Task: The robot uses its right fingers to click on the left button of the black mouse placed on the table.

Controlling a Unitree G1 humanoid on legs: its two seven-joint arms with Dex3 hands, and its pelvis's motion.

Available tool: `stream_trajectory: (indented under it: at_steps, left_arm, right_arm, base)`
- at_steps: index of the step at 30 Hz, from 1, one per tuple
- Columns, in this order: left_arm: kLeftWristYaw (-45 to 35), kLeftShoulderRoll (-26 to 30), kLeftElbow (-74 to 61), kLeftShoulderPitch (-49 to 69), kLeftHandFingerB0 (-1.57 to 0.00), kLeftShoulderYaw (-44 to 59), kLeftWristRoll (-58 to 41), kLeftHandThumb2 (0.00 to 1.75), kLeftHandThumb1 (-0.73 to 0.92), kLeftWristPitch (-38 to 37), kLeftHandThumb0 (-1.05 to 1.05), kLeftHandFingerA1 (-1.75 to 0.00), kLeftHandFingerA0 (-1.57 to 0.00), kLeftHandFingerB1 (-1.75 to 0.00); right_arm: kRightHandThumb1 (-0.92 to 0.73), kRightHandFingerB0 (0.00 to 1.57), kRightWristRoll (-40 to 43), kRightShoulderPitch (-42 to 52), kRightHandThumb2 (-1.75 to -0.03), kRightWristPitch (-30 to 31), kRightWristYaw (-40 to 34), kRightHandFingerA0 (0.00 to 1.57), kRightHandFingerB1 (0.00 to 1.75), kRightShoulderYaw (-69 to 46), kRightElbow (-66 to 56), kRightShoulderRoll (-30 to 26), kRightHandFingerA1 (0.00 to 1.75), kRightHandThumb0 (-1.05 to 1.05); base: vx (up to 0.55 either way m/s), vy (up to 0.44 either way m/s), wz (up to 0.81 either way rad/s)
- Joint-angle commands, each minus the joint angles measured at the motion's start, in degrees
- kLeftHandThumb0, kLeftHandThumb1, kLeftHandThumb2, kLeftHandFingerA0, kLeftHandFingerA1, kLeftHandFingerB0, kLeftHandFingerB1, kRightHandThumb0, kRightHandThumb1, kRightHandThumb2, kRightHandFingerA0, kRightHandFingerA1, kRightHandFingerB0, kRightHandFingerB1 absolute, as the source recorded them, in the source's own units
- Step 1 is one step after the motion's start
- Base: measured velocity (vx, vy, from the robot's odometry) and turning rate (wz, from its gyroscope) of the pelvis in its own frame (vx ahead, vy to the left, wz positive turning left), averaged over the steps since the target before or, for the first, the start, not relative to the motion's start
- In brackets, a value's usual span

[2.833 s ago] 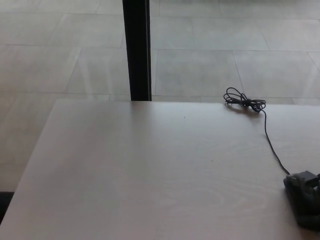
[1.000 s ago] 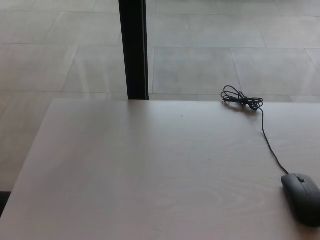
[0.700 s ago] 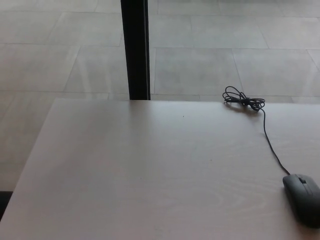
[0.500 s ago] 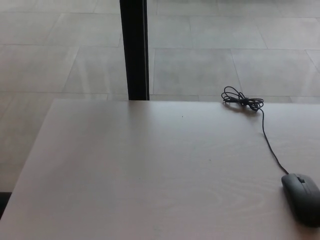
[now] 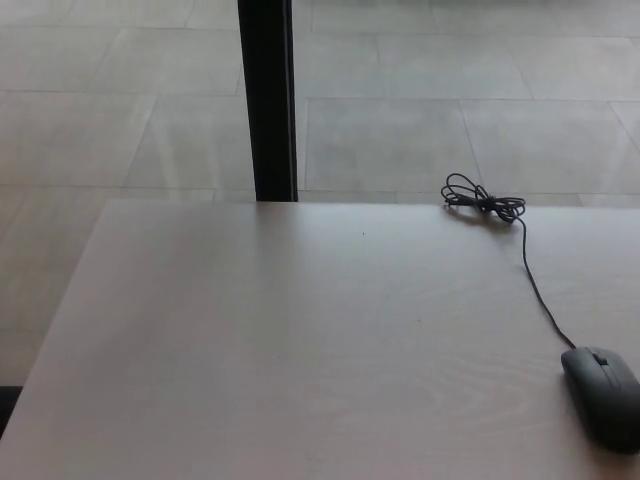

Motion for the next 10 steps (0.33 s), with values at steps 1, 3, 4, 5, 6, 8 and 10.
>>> stream_trajectory:
  at_steps: [1,3,4,5,6,8,10]
  left_arm:
    - [-0.4,0.2,0.2,0.2,-0.66,0.9,-1.4,0.74,0.92,0.5,-0.89,-0.57,-0.89,-0.5]
    - [-0.9,0.4,0.7,0.0,-0.67,1.2,-1.7,0.72,0.92,0.8,-0.87,-0.57,-0.85,-0.51]
    - [-0.9,0.3,0.8,0.0,-0.67,1.2,-1.7,0.72,0.92,0.8,-0.87,-0.57,-0.85,-0.51]
    - [-0.3,0.5,0.6,0.4,-0.66,0.0,-0.2,0.78,0.92,-0.2,-0.86,-0.58,-0.84,-0.52]
    - [-0.3,0.5,0.7,0.4,-0.67,0.0,-0.3,0.76,0.92,0.0,-0.85,-0.55,-0.83,-0.5]
    - [-0.6,0.5,0.6,0.3,-0.66,0.1,-0.6,0.76,0.92,0.2,-0.85,-0.56,-0.81,-0.51]
    - [-0.8,0.5,0.7,0.3,-0.65,0.2,-0.8,0.76,0.92,0.1,-0.86,-0.56,-0.82,-0.51]
  right_arm:
    - [-0.7,0.33,6.6,0.0,-1.06,7.0,0.3,0.61,0.49,-1.4,0.1,1.2,0.63,-0.55]
    - [-0.69,0.26,7.5,0.2,-1.06,7.5,1.3,0.54,0.47,-1.0,0.0,1.6,0.62,-0.52]
    - [-0.69,0.26,7.7,0.2,-1.06,7.7,1.2,0.54,0.47,-0.9,-0.2,1.5,0.62,-0.52]
    - [-0.84,0.4,7.7,0.2,-0.68,8.1,1.4,0.56,0.36,-0.4,0.2,1.5,0.44,-0.63]
    - [-0.84,0.41,7.9,0.2,-0.67,7.9,1.6,0.57,0.36,0.0,0.3,1.6,0.45,-0.64]
    - [-0.7,0.29,9.1,0.1,-1.07,7.2,2.1,0.55,0.48,0.0,0.7,1.8,0.62,-0.56]
    - [-0.72,0.3,9.2,0.2,-1.07,7.0,1.9,0.57,0.48,0.4,0.7,1.9,0.62,-0.59]
  base:
    - [0.0,0.0,0.0]
    - [0.0,0.0,0.0]
    - [0.0,0.0,0.0]
    - [0.0,0.0,0.0]
    - [0.0,0.0,0.0]
    - [0.0,0.0,0.0]
    - [0.0,0.0,0.0]
